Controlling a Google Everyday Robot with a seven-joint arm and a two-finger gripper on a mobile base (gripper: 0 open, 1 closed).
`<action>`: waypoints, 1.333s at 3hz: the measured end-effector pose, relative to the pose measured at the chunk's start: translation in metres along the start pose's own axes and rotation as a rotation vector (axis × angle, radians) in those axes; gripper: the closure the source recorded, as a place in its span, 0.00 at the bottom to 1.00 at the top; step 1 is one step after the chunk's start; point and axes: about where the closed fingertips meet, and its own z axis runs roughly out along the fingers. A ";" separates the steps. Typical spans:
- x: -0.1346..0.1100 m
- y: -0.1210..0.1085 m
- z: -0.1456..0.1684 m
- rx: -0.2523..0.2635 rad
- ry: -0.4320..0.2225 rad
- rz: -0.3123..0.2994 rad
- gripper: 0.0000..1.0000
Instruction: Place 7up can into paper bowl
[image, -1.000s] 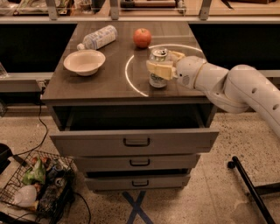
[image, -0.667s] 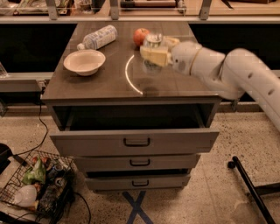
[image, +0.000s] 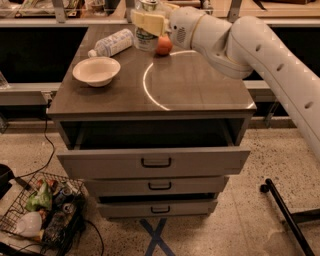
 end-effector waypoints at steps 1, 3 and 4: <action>0.003 0.021 0.044 -0.025 0.014 0.034 1.00; 0.036 0.057 0.097 -0.054 0.053 0.065 1.00; 0.073 0.074 0.119 -0.076 0.044 0.038 1.00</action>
Offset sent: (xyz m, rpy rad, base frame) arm 0.0164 0.1294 -0.0277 -0.0324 0.1042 0.0645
